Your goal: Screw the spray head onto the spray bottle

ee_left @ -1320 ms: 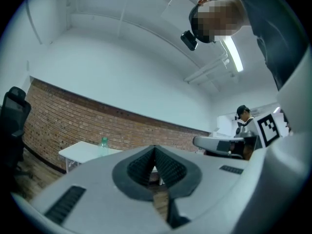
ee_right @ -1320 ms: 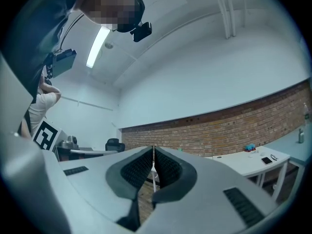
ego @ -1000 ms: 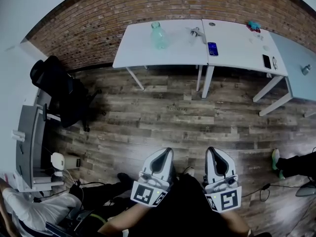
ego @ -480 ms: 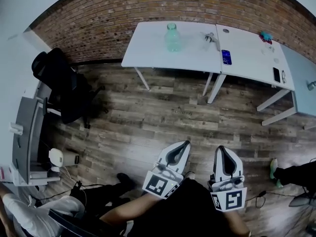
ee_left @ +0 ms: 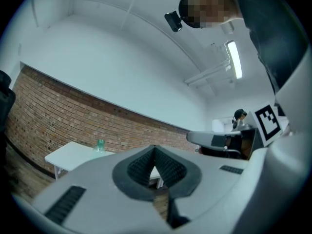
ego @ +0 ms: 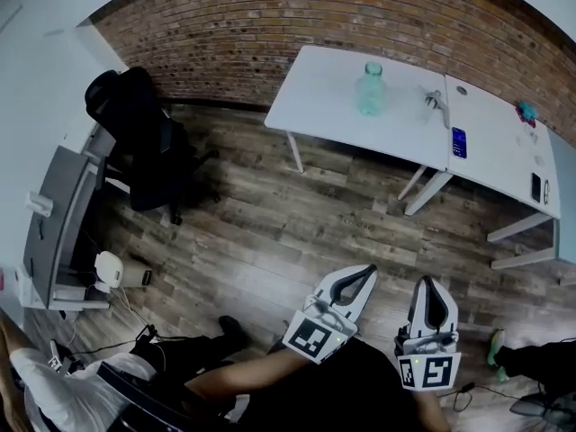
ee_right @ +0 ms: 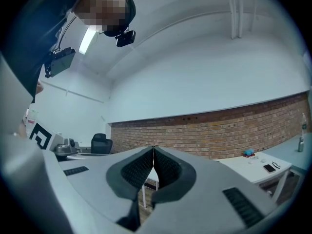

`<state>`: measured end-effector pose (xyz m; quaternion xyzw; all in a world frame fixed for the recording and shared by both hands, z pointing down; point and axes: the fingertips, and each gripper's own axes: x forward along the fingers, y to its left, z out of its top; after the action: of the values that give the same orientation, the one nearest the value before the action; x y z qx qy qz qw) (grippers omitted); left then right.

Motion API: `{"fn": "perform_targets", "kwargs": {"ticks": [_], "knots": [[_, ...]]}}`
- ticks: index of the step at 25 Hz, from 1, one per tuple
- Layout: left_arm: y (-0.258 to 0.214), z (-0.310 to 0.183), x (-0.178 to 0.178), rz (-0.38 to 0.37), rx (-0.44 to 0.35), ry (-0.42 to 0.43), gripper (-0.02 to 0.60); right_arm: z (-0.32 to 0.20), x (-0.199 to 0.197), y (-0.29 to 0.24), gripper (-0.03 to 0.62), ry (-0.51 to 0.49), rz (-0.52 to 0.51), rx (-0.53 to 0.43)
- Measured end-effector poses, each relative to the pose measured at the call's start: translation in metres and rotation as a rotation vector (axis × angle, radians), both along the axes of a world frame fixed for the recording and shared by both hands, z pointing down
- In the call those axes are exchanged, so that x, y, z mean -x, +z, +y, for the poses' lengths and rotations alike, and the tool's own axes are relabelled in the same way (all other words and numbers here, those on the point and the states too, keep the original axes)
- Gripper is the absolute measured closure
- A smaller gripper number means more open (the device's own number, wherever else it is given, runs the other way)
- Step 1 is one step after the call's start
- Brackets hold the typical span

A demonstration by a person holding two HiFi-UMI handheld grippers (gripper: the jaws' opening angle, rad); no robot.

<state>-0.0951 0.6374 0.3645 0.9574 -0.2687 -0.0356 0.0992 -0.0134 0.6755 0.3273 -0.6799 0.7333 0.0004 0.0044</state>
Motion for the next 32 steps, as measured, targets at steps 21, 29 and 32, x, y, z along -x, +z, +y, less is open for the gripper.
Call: {"fn": "perform_targets", "kwargs": {"ticks": [21,29,32], "knots": [[-0.006,-0.082,0.071,-0.094,-0.214,-0.035,0.583,-0.085,0.051,0.027,0.585,0.039,0.042,0.124],[0.014,-0.104,0.071,-0.042,-0.02,-0.129,0.583,-0.106,0.035,0.043,0.585,-0.007,0.01,0.145],[0.013,-0.109,0.059,-0.05,-0.022,-0.125,0.583,-0.116,0.019,0.048,0.585,-0.016,0.002,0.151]]}}
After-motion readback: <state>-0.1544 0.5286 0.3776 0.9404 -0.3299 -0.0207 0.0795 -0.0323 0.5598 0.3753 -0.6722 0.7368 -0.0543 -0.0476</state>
